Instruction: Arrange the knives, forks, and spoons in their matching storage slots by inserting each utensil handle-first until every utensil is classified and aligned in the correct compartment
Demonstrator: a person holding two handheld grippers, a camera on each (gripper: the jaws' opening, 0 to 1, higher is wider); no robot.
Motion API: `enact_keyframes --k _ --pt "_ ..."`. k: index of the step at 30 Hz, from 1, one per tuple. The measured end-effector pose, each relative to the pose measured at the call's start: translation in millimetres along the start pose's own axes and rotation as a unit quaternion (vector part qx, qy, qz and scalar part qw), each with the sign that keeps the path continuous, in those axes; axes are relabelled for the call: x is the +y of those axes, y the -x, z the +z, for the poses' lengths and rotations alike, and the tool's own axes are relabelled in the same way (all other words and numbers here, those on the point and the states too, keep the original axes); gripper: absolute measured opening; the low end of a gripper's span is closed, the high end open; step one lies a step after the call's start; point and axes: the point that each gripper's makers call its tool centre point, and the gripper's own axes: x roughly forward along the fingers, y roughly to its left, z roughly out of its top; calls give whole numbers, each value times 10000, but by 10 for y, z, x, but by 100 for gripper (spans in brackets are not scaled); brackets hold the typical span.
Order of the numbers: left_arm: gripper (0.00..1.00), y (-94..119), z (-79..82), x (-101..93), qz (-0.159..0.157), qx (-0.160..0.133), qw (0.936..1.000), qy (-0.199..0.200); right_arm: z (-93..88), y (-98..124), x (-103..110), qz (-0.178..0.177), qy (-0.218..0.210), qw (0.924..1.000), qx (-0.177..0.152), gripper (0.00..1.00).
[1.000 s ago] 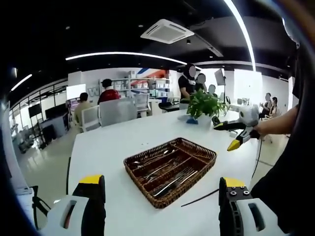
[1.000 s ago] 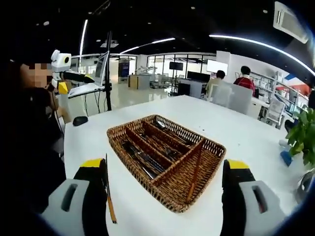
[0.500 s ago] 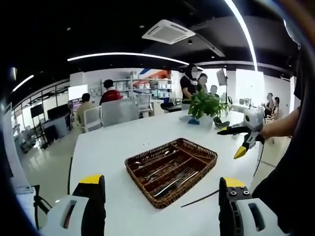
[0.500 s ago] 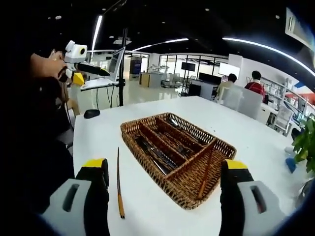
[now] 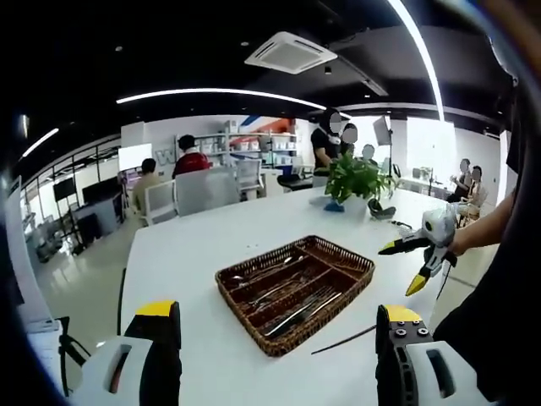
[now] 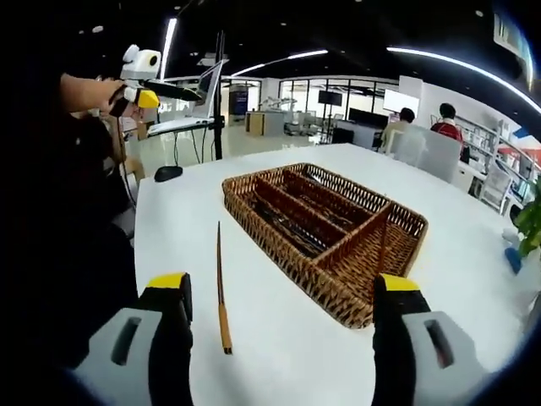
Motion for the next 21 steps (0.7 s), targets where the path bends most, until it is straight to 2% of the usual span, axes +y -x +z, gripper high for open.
enact_keyframes --k 10,15,18,21 --pt "100 -13 -2 -12 -13 19 10000 -9 -357 -58 153 137 -6 9991 395 80" --pt "100 5 -19 -22 -11 50 10000 -11 -382 -80 253 276 107 9983 502 71" --pt "100 17 -25 -15 -3 55 10000 -7 -453 -123 300 389 421 9955 759 66" --pt "100 23 -21 -17 1 62 10000 -26 -469 -162 319 441 438 9945 837 60"
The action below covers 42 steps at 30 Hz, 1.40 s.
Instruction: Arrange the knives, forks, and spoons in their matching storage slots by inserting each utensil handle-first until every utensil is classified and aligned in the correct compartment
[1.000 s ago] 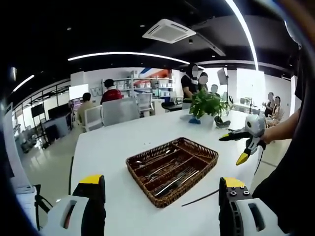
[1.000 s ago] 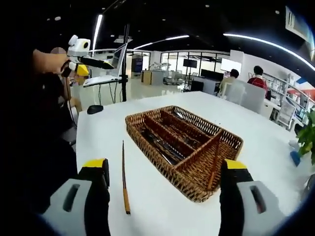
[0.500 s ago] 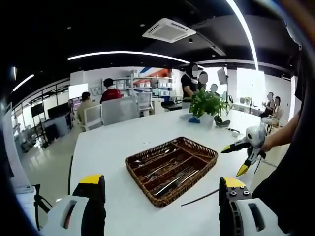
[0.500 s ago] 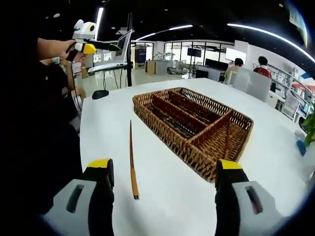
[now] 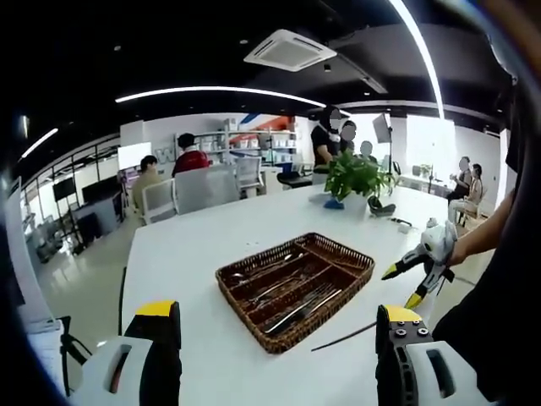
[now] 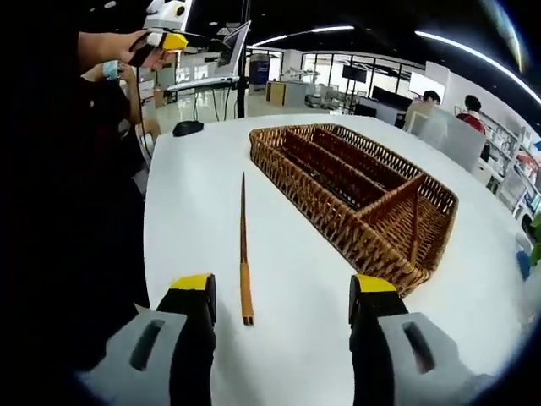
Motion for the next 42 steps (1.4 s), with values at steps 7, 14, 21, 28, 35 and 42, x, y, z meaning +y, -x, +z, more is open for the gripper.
enact_keyframes --k 7,14,21,28,35,42 --pt "100 18 -19 10 1 22 10000 -9 -29 -76 84 222 81 9995 219 43" --pt "100 46 -29 45 29 39 10000 0 -56 -163 198 455 93 9986 256 33" --pt "100 38 -14 46 10 62 10000 -18 -42 -227 249 531 110 9982 252 29" --pt "100 9 5 53 -17 30 10000 -14 -40 -267 274 531 170 9981 275 21" --pt "100 5 1 46 -15 18 10000 -1 -91 -285 308 566 147 9976 376 17" --pt "100 11 -2 28 -9 -7 10000 24 -108 -301 278 441 122 9980 444 13"
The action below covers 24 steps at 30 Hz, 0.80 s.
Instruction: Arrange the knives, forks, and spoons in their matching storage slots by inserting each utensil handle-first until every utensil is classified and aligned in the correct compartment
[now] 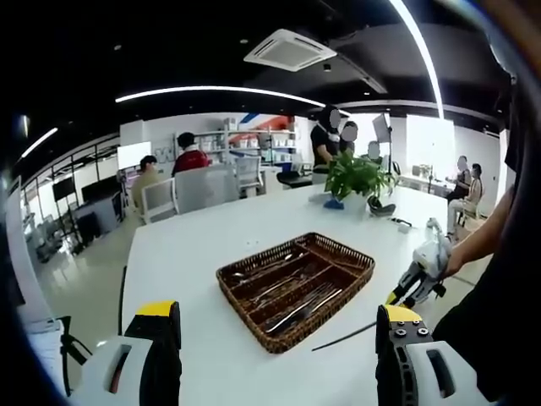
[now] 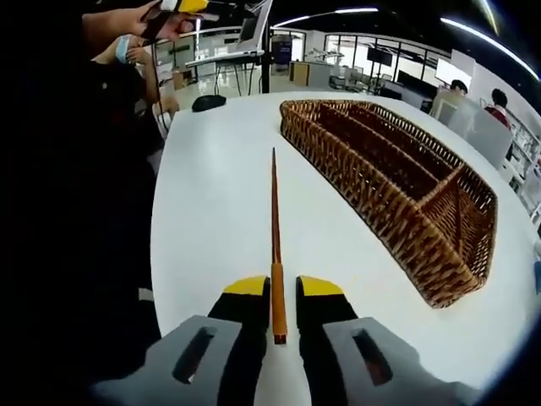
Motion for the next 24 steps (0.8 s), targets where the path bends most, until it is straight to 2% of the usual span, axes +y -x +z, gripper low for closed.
enact_keyframes --k 4,5,10,16,17,20,24 --pt "100 19 -18 -21 10 14 10000 4 5 -17 20 88 -119 9999 -15 7" --pt "100 29 -18 -46 18 18 10000 4 19 -22 30 62 -8 10000 -26 5" --pt "100 51 -49 -151 22 5 10000 19 27 -27 12 40 -170 9998 -42 3" --pt "100 52 -88 -309 -35 26 10000 2 0 36 23 -52 -137 9999 -69 2" --pt "100 57 -80 -319 -41 19 10000 -6 20 54 35 -30 -254 9996 -125 2" --pt "100 77 -45 -337 -42 -44 10000 -6 34 110 43 -43 -165 9997 -158 2" --pt "100 97 -39 -351 -41 -42 10000 -47 66 167 40 -38 -311 9991 -275 2"
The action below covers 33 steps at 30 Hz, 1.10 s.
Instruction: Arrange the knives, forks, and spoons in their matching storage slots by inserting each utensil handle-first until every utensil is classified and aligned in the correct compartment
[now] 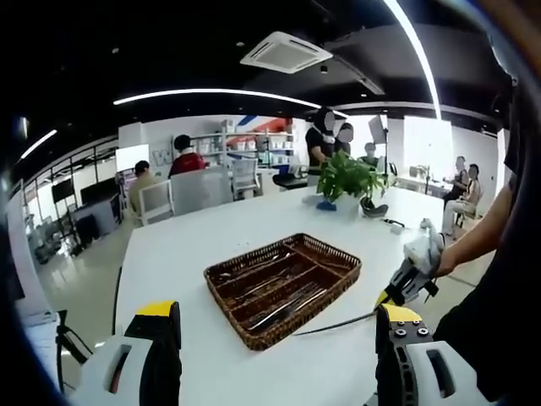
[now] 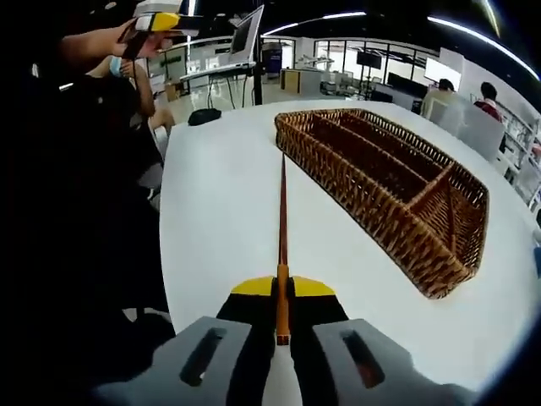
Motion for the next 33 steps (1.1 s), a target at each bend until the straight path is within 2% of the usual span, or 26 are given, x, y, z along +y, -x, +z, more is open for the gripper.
enact_keyframes --k 9,13,16,22,26,28,33 --pt "100 18 50 10 4 -50 10000 -36 50 63 152 215 226 9995 -13 1" --pt "100 22 58 14 0 -62 10000 -44 153 100 154 226 209 9995 -91 1" --pt "100 22 73 21 2 -88 9999 -51 277 143 103 159 125 9996 -191 1" --pt "100 12 112 27 -2 -142 9999 -69 417 204 -15 -17 7 9997 -247 1" --pt "100 13 124 37 4 -157 9998 -81 508 262 -133 -236 -243 9989 -332 1" --pt "100 12 129 39 1 -164 9998 -93 534 288 -172 -293 -444 9979 -369 1" --pt "100 -1 144 27 -24 -172 9998 -108 522 323 -236 -463 -456 9974 -313 1"
